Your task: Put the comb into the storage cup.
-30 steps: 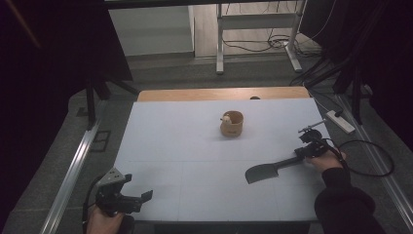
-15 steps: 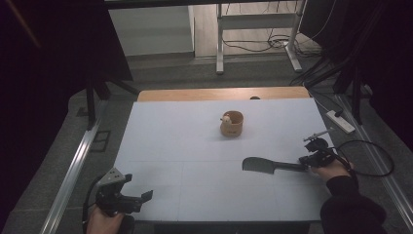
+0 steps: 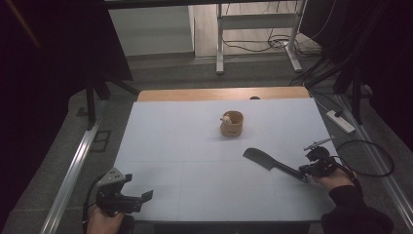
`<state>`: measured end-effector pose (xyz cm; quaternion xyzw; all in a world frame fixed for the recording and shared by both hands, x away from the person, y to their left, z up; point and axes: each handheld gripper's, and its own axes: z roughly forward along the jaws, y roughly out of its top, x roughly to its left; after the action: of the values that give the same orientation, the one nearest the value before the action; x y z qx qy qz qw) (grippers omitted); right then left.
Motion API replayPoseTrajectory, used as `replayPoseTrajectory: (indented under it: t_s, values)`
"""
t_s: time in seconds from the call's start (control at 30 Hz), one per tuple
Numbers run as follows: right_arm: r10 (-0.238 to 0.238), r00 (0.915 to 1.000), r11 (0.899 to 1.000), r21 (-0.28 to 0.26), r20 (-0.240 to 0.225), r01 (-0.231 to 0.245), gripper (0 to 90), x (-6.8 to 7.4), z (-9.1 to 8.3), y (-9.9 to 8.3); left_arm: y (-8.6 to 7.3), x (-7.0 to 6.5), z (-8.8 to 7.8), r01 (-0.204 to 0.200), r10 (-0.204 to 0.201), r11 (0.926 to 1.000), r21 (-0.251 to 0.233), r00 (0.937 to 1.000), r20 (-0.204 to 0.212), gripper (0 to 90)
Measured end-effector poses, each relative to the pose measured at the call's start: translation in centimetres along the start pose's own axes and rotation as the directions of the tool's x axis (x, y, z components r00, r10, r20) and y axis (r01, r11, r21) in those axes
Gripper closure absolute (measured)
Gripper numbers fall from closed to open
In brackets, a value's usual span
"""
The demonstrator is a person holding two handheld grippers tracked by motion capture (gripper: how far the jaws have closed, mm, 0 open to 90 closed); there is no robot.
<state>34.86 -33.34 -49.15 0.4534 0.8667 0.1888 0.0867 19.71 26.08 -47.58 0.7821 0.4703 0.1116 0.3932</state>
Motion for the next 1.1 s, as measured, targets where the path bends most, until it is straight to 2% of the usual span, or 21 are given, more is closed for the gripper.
replayPoseTrajectory:
  t_s: [0.23,0.43,0.57,0.6,0.63,0.67,0.7,0.73,0.87,0.9,0.93,0.97,1.1]
  values:
    - [-0.030,0.9994,0.999,0.009,-0.019,0.031,89.8,1.2,-0.2,-0.3,0.0,0.0,0.0,0.000,0.000,1.0000,0.000,1.0000,0.001,0.0]
    - [-0.029,0.9995,0.999,0.015,-0.011,0.029,89.8,1.3,-0.2,-0.4,0.0,0.0,0.0,0.000,0.000,1.0000,0.001,1.0000,0.002,0.0]
    - [-0.025,0.9997,0.999,-0.025,0.001,0.025,89.6,1.2,-0.8,-0.4,0.0,0.0,0.0,0.000,0.000,1.0000,0.001,1.0000,0.002,0.0]
    - [-0.018,0.9998,0.999,-0.039,0.004,0.019,87.6,1.2,-1.0,-0.4,0.0,0.0,0.0,-0.001,0.001,1.0000,0.001,1.0000,0.000,0.0]
    - [-0.012,0.9998,0.998,-0.065,0.014,0.013,81.3,1.2,-1.4,-0.3,0.0,0.0,0.0,0.000,0.000,1.0000,0.001,1.0000,0.000,0.0]
    - [-0.012,0.9998,0.998,-0.065,0.014,0.013,81.3,1.2,-1.4,-0.3,0.0,0.0,0.0,0.000,0.000,1.0000,0.001,1.0000,0.000,0.0]
    - [-0.010,0.9997,0.996,-0.091,0.020,0.012,74.7,1.3,-1.8,-0.3,0.0,0.0,0.0,0.000,0.000,1.0000,0.002,1.0000,0.002,0.0]
    - [-0.010,0.9997,0.996,-0.091,0.020,0.012,74.7,1.3,-1.8,-0.3,0.0,0.0,0.0,0.000,0.000,1.0000,0.002,1.0000,0.002,0.0]
    - [-0.011,0.9996,0.990,-0.143,0.025,0.014,59.7,1.8,-2.6,-0.2,0.0,0.0,0.0,-0.002,0.002,1.0000,0.005,1.0000,0.001,0.0]
    - [-0.013,0.9995,0.988,-0.151,0.029,0.018,56.2,2.0,-2.7,-0.1,0.0,0.0,0.0,-0.002,0.002,1.0000,0.005,1.0000,0.002,0.0]
    - [-0.023,0.9993,0.987,-0.160,0.030,0.028,46.6,2.3,-2.8,0.0,0.0,0.0,0.0,0.000,0.000,1.0000,0.003,1.0000,0.000,0.0]
    - [-0.023,0.9993,0.987,-0.160,0.030,0.028,46.6,2.3,-2.8,0.0,0.0,0.0,0.0,0.000,0.000,1.0000,0.003,1.0000,0.000,0.0]
    - [-0.031,0.9989,0.986,-0.164,0.035,0.037,28.5,2.9,-2.8,0.4,0.0,0.0,0.0,-0.002,0.002,1.0000,0.006,1.0000,0.000,0.0]
